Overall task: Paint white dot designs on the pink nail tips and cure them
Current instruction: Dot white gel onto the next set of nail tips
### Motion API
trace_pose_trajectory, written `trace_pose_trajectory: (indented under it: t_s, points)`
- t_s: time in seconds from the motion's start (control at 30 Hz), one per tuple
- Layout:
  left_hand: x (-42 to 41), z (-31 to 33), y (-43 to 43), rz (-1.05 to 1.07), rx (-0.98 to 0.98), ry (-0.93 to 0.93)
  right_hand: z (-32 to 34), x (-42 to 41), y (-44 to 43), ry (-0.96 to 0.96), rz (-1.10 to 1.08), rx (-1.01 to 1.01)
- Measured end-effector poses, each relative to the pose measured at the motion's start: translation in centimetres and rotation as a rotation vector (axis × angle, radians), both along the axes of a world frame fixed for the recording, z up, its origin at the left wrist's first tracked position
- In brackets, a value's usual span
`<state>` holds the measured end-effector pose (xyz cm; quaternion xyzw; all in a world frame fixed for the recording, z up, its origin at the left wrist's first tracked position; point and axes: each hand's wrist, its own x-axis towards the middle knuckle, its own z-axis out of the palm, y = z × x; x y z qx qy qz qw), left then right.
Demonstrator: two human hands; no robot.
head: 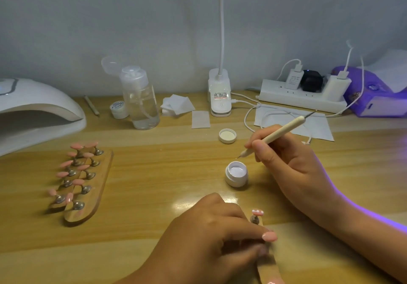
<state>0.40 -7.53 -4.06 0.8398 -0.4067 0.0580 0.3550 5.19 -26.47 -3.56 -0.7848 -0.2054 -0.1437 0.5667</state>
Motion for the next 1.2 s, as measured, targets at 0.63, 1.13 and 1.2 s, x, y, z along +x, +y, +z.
trace_pose_trajectory:
  t_s: [0.63, 1.13, 1.2]
  points:
    - [1.6, 0.5, 0.6, 0.23, -0.816, 0.808, -0.1, -0.1, 0.1, 0.005, 0.086, -0.149]
    - [1.2, 0.7, 0.4, 0.163, -0.752, 0.77, 0.2, -0.5, 0.2, 0.02, 0.049, -0.058]
    - [1.2, 0.6, 0.5, 0.146, -0.739, 0.76, 0.4, -0.4, 0.1, 0.012, 0.026, 0.021]
